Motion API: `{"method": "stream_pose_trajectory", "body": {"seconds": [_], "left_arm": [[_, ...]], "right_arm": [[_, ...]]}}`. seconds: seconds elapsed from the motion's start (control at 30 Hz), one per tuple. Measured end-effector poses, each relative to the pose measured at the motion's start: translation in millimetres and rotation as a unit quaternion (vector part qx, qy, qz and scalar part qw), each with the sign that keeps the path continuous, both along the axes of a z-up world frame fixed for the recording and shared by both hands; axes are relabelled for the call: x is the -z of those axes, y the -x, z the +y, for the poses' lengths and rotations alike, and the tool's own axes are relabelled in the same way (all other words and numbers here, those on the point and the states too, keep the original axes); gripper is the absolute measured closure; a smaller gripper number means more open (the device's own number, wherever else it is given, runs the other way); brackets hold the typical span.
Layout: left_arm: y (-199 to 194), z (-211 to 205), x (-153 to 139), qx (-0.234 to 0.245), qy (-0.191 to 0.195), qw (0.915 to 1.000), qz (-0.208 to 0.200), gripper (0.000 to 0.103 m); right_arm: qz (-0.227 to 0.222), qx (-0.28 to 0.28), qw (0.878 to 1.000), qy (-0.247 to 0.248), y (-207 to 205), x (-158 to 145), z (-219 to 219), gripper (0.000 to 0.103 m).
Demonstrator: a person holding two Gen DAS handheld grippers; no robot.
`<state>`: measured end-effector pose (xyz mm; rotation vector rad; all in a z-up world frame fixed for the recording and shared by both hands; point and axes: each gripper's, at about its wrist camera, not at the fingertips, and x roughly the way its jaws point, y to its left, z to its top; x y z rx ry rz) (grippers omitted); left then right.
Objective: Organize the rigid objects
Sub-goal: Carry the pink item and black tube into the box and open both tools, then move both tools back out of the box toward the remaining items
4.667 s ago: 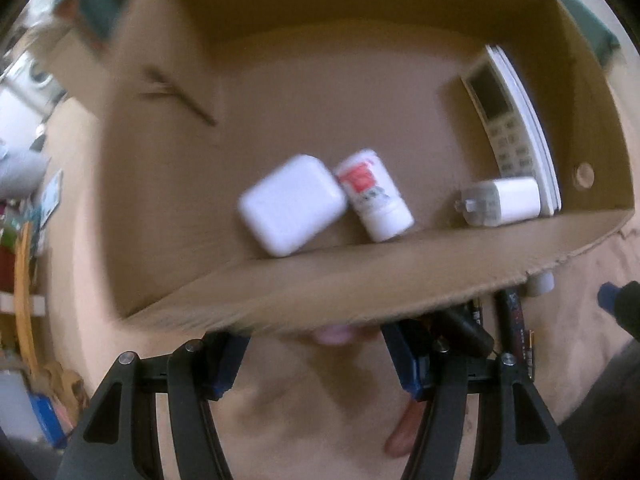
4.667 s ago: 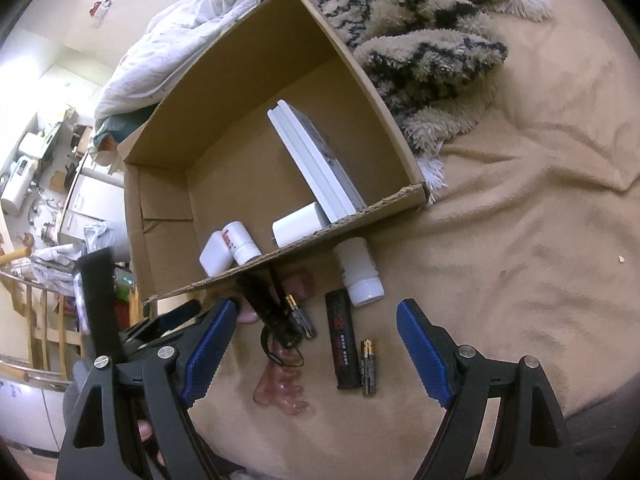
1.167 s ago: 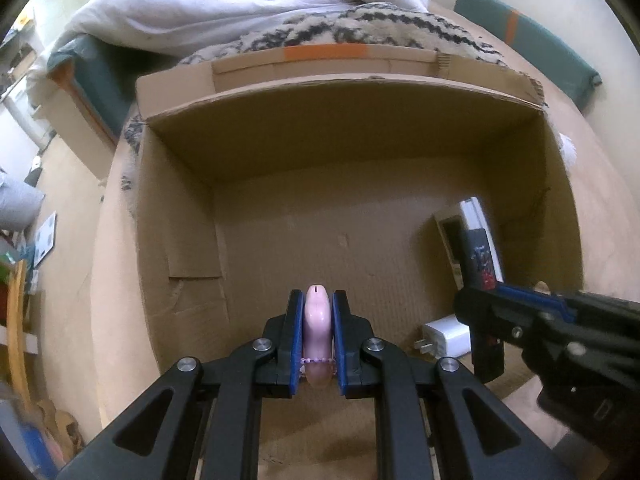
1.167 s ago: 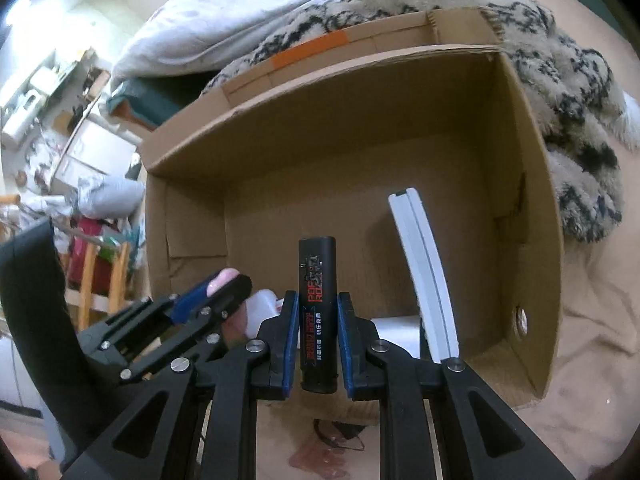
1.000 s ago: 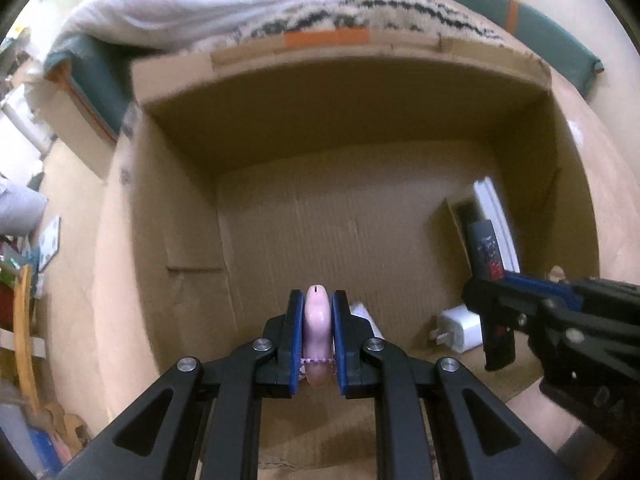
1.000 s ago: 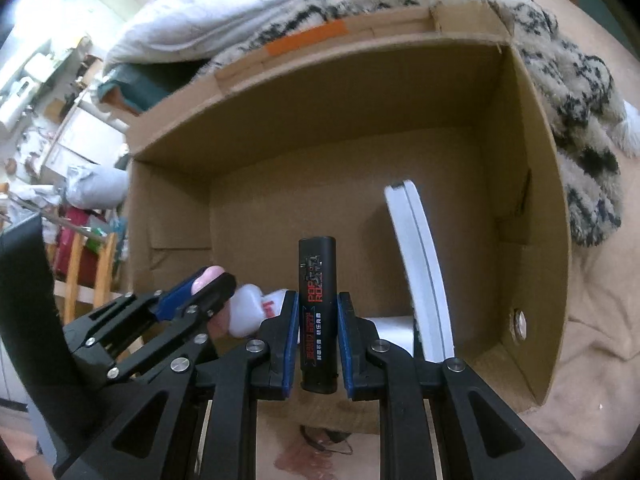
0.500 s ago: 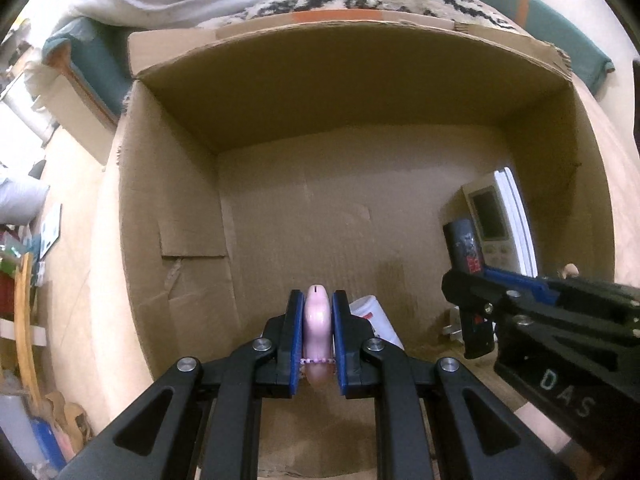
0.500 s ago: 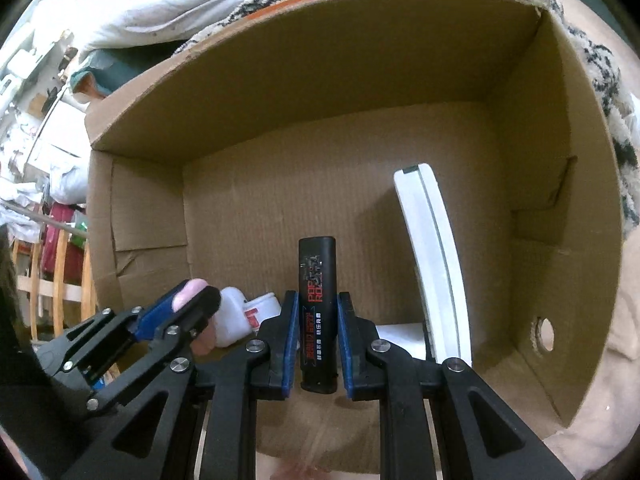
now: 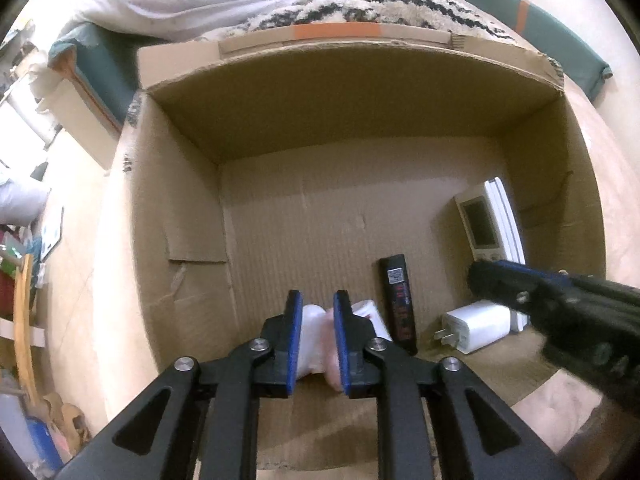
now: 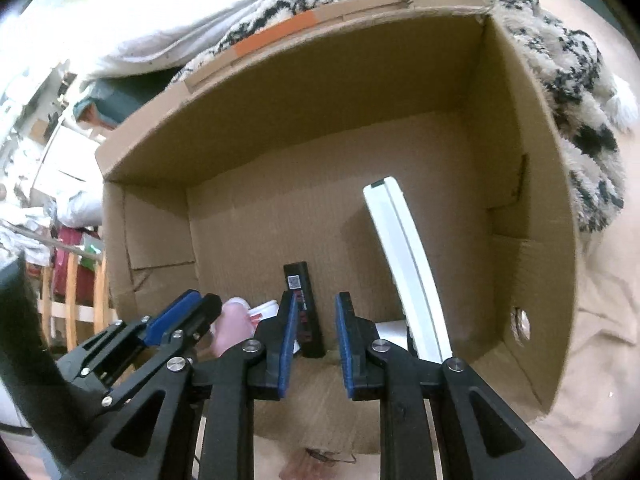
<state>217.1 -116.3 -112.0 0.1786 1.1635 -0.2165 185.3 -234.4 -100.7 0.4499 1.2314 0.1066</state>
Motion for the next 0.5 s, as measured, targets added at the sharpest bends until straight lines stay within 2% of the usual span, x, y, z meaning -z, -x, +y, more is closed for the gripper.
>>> {"method": "stream_pose_trajectory", "body": {"seconds": [0.03, 0.1, 0.2, 0.3, 0.33, 0.37, 0.43, 0.5], "left_arm": [[0, -1, 1, 0.001, -0.005, 1.0, -0.005, 0.078], [1, 2, -1, 0.002, -0.005, 0.9999, -0.009, 0.063], [9, 10, -10, -0.009, 0.004, 0.9998, -0.017, 0.052], [18, 16, -22, -0.016, 0.014, 0.9993, -0.029, 0.046], [20, 17, -24, -0.016, 0.015, 0.9992, -0.032, 0.044], [22, 17, -27, -0.015, 0.015, 0.9992, -0.035, 0.041], [25, 20, -35, -0.012, 0.014, 0.999, -0.041, 0.041], [29, 27, -43, -0.018, 0.016, 0.9984, -0.051, 0.041]], "right_arm": [[-0.003, 0.001, 1.0, -0.002, 2, -3, -1, 0.083], [-0.006, 0.005, 1.0, -0.002, 4, -6, -2, 0.083], [-0.011, 0.012, 1.0, -0.009, 10, -10, -8, 0.083], [-0.02, 0.02, 0.999, -0.019, 17, -18, -13, 0.081], [-0.022, 0.023, 0.999, -0.024, 19, -20, -13, 0.072], [-0.025, 0.026, 0.999, -0.029, 21, -22, -15, 0.056], [-0.039, 0.031, 0.998, -0.036, 25, -29, -14, 0.035], [-0.048, 0.028, 0.998, -0.041, 28, -37, -12, 0.036]]}}
